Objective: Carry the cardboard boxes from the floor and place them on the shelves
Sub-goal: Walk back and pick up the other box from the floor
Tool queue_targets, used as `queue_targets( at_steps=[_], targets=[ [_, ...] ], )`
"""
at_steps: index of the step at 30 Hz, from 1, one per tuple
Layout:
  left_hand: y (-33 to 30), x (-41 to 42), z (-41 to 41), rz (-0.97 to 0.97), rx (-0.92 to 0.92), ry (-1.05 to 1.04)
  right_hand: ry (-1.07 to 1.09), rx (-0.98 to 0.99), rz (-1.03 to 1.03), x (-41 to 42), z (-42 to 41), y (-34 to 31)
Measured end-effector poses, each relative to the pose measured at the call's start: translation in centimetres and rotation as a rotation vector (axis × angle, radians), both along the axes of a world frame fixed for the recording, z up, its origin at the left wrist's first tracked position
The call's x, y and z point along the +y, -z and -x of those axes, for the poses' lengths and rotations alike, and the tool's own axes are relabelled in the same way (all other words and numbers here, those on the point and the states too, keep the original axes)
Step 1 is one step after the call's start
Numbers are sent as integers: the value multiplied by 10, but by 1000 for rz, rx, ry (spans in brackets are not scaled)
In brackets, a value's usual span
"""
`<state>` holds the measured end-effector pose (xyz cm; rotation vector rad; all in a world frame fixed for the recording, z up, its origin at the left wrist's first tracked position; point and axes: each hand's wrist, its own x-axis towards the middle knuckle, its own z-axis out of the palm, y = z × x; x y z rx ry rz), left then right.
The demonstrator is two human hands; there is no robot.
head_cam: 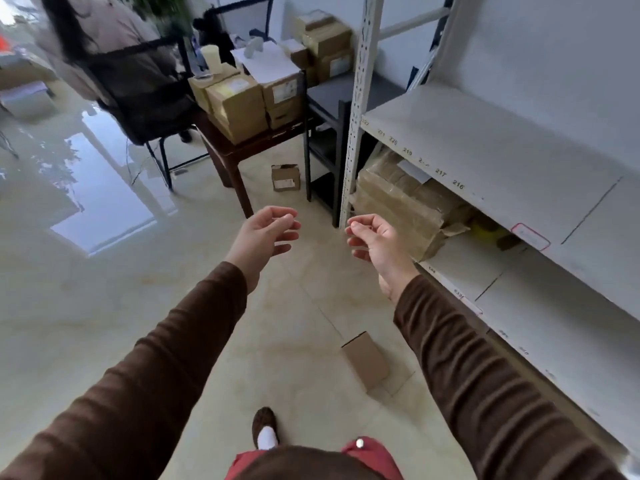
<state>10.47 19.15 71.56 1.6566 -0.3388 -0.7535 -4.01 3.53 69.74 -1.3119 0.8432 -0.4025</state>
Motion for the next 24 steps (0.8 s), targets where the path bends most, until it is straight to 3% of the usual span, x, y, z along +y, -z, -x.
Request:
queue_targets(
  at_steps=[7, 17, 24],
  targets=[
    [-2, -91, -52, -37, -26, 362, 325, 57, -29, -20, -7, 5],
    [17, -248, -17, -68, -43, 862, 842, 54, -110, -84, 36, 29],
    [20, -293, 8, -113, -54, 1057, 1013, 12, -152, -91, 52, 27]
  ],
)
